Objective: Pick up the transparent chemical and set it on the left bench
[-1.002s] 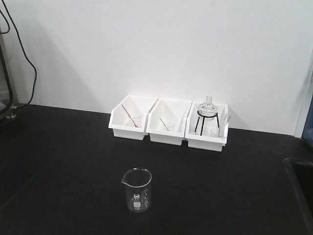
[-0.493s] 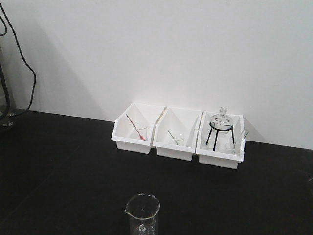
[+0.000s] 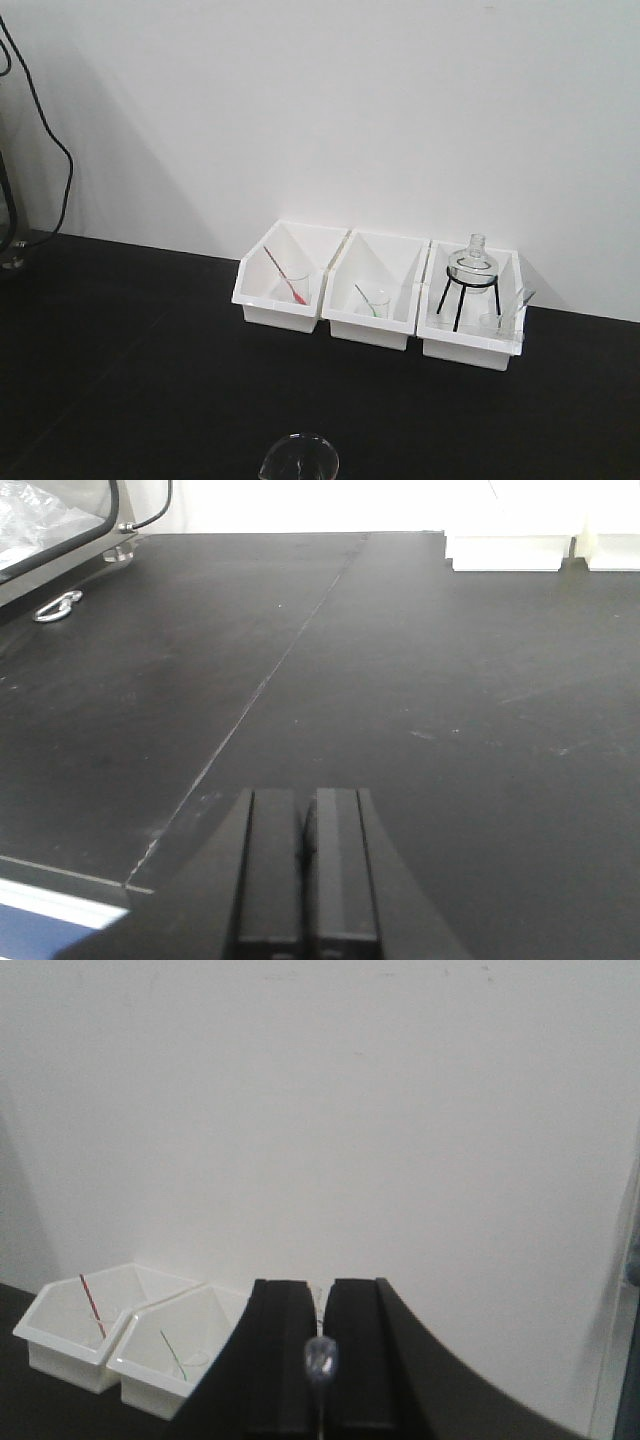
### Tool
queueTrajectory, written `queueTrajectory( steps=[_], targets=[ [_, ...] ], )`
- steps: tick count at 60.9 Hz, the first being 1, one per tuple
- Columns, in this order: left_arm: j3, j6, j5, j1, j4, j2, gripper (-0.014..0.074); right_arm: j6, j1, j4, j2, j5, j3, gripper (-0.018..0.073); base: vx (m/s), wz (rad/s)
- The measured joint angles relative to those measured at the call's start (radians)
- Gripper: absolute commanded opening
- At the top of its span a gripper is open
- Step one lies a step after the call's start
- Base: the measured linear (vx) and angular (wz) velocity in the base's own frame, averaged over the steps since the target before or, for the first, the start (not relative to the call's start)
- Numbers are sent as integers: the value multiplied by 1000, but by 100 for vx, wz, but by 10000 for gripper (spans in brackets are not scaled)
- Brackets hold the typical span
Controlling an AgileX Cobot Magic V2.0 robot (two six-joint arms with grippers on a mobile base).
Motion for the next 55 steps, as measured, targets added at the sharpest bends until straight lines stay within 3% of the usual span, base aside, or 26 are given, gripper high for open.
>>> queueTrajectory(
  steps=[11, 27, 39, 45, 55],
  targets=[
    [0, 0, 0, 0, 0, 0, -3, 175, 0, -58, 94, -187, -3, -1, 3, -2],
    [0, 0, 0, 0, 0, 0, -3, 486, 0, -515, 533, -561, -175, -1, 0, 0],
    [0, 0, 0, 0, 0, 0, -3, 567, 27, -564, 743, -619, -312, -1, 0, 0],
    [0, 0, 0, 0, 0, 0, -3, 569, 159, -564, 791, -542, -343, -1, 0, 0],
    [0, 0, 0, 0, 0, 0, -3, 474, 482, -479, 905, -247, -401, -1, 0, 0]
  ],
)
